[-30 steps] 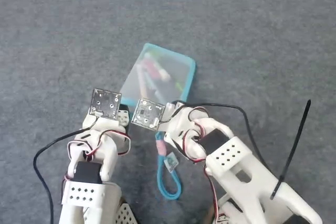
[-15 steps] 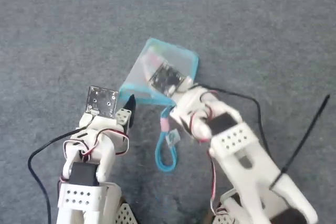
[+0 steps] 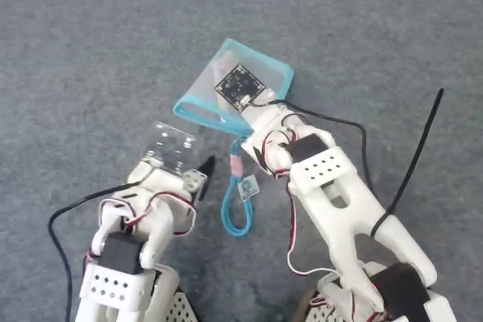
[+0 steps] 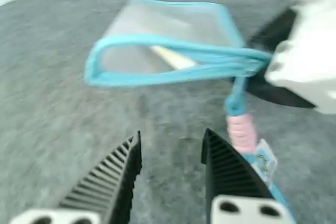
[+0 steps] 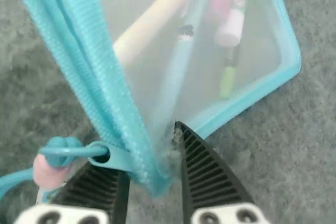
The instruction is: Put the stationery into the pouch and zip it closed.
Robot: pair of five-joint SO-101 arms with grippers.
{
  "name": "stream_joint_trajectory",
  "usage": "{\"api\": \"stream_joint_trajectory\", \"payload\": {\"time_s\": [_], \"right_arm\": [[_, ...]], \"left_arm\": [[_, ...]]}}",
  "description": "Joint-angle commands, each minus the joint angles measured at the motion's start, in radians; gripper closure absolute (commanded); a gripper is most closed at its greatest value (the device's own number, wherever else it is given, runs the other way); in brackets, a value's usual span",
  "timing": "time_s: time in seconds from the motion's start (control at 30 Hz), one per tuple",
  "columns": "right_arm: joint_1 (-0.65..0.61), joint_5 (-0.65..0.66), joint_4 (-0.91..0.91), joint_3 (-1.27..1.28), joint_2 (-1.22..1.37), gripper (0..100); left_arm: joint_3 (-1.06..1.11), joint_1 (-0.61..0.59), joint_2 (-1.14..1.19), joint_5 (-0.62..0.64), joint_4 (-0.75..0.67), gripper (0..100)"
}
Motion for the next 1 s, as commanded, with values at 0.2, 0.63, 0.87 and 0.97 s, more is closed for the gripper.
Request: {"api": "stream_joint_trajectory", "payload": {"time_s": [0.2, 0.63, 0.87, 0.97], "right_arm": [[-0.030, -0.057, 0.122, 0.092, -0.277, 99.3], [-0.102, -0.055, 0.168, 0.157, -0.371, 99.3], [-0.173, -0.055, 0.173, 0.158, -0.367, 99.3], [-0.140, -0.054, 0.173, 0.161, -0.358, 99.3]], "left_arm": [[0.065, 0.140, 0.003, -0.034, -0.089, 73], [0.108, 0.147, 0.003, -0.034, -0.140, 81], [0.186, 0.187, -0.002, -0.038, -0.239, 84], [0.185, 0.189, -0.002, -0.040, -0.239, 87]]}}
